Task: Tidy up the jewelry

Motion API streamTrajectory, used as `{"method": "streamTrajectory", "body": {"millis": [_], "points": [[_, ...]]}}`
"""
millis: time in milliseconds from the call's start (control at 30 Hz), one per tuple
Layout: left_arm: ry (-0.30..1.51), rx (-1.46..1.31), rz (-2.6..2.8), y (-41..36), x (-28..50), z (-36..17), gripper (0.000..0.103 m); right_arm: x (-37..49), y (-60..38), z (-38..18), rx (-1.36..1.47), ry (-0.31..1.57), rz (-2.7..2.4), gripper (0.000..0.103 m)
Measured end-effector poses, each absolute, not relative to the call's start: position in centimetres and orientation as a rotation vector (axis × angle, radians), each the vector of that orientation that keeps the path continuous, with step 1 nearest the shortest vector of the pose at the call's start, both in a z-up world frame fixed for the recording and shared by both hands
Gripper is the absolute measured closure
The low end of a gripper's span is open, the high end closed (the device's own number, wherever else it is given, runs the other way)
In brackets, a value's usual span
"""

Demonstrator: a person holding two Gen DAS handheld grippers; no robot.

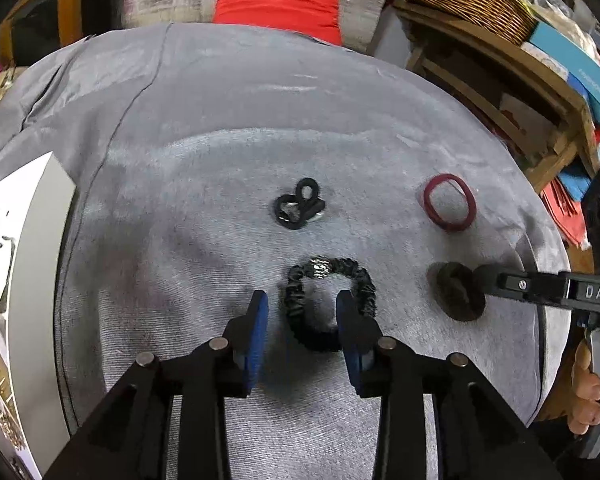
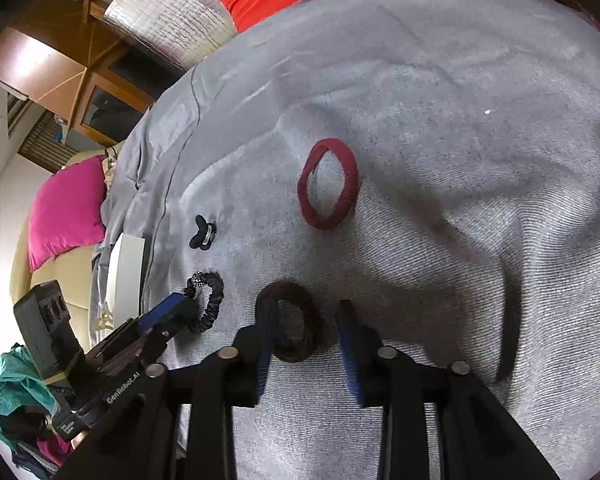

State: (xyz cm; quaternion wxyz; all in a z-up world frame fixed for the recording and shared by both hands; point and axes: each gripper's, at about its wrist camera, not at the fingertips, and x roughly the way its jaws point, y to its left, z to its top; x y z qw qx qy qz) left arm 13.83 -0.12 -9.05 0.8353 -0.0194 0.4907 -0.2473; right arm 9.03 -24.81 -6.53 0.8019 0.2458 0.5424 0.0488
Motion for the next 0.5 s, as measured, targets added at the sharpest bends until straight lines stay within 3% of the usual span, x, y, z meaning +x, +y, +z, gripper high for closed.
{"method": "streamTrajectory", "body": {"millis": [100,167,233,367,500], "points": [[1.033,-0.023,-0.529,-0.3,13.6,-9.3,0.067,9.1,-24.0,-6.4,0.49,1.152,0.107,0.056],[1.026,-0.022,-0.532,-0.3,13.6,-9.3,0.077,9.0,-23.4,-6.4,0.451,1.149,0.098,0.057],[1.024,-0.02,-0.543,-0.5,13.6,-9.4,0.088,9.0,-23.0,-6.3,0.401,1.148,0.082,0.076],[1.009,-0.01,-0.559,-0.5,13.2,-9.2,0.093,9.1,-22.0,-6.5,0.301,1.153,0.058,0.095],[0.988,-0.012,-0.57,-0.6,13.0,-8.6,0.094,8.8,-21.8,-5.6,0.269,1.113,0.048,0.095]]}}
